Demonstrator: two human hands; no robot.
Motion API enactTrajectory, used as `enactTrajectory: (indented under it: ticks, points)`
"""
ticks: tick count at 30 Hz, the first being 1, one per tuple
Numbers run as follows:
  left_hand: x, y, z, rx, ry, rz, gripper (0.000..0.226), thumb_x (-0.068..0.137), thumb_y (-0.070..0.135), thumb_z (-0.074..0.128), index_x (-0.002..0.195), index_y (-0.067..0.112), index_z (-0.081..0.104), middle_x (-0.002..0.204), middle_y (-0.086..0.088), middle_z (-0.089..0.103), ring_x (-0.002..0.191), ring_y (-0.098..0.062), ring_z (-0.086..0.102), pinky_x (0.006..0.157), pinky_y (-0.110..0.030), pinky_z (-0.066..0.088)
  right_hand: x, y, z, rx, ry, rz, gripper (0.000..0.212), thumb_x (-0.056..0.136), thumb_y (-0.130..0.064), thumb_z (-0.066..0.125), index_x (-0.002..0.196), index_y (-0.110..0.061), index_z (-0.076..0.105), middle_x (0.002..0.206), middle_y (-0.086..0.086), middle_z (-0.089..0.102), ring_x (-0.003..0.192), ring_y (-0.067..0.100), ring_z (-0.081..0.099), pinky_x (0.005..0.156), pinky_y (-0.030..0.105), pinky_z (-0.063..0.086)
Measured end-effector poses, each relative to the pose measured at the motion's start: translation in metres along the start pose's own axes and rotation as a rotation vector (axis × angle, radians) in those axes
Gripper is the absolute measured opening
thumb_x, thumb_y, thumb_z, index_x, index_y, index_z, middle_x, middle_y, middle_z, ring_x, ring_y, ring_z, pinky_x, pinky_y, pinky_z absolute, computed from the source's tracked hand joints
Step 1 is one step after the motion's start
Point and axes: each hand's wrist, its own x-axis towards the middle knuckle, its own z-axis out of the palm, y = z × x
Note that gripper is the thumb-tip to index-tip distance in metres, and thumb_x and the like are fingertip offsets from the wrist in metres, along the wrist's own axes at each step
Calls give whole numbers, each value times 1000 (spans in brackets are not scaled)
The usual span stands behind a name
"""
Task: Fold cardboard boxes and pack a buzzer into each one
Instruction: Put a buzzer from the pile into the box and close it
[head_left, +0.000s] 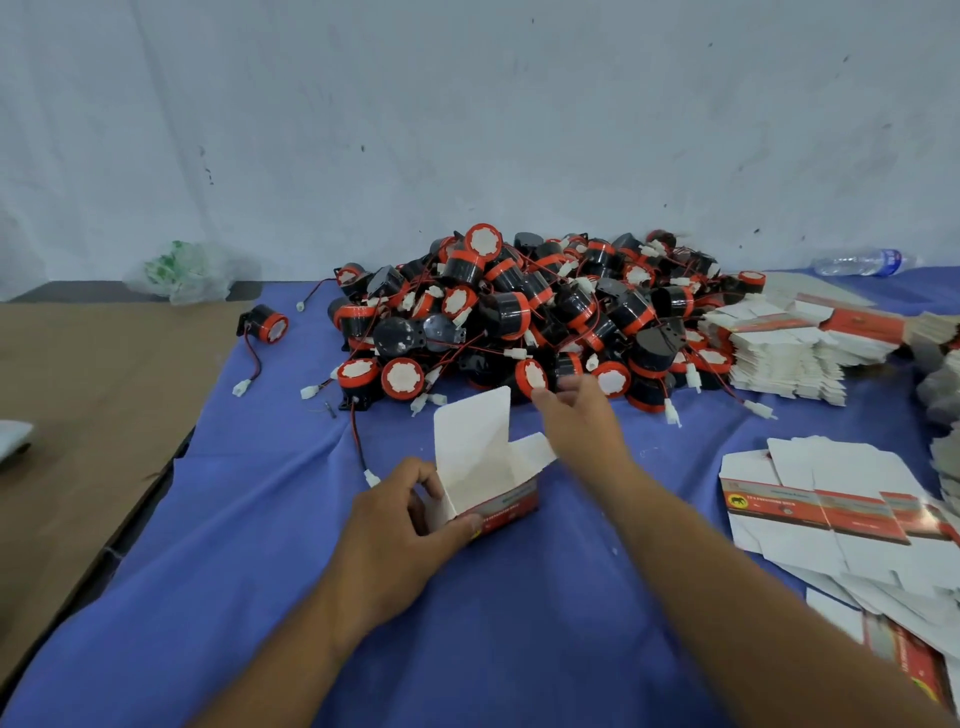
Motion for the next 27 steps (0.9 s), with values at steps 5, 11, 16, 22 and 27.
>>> enactTrajectory:
  ticks: [5, 11, 16, 22, 27]
  points:
    - [0, -5, -2, 33, 15, 14, 36, 72, 41, 81, 88, 32, 50, 91, 8, 56, 79, -1, 49, 65, -12, 41, 61, 4, 22, -390, -177, -113, 69, 98, -41, 60, 155, -22, 27, 138, 18, 53, 114, 39, 56, 80, 36, 42]
    - [3, -11, -1, 21, -5, 42, 41, 66, 54, 73, 95, 38, 48, 103, 13, 49, 96, 2, 47, 80, -14, 39, 61, 3, 20, 19, -93, -25, 30, 93, -36, 68, 115, -17, 60, 111, 14, 65, 84, 26, 60, 66, 35, 49]
    - [2, -14, 1, -23, -48, 54, 43, 66, 64, 66, 99, 44, 47, 104, 24, 53, 96, -2, 52, 78, -21, 47, 19, -14, -48, 660, -197, 268, 34, 96, -40, 54, 109, -10, 63, 75, 15, 65, 49, 15, 47, 43, 25, 38]
    - [2, -9, 0, -59, -115, 40, 50, 63, 67, 67, 106, 52, 46, 109, 30, 55, 100, 0, 57, 77, -19, 52, -33, -26, -107, 1029, -355, 92, 39, 95, -43, 51, 111, -13, 71, 88, 12, 63, 55, 15, 48, 46, 22, 44]
    - [-1, -5, -1, 10, -187, 96, 54, 64, 67, 65, 112, 47, 49, 122, 44, 42, 114, 13, 45, 89, -6, 40, -59, -24, -93, 649, -336, -251, 42, 79, -10, 68, 118, -24, 61, 104, -2, 72, 82, 18, 66, 63, 22, 53]
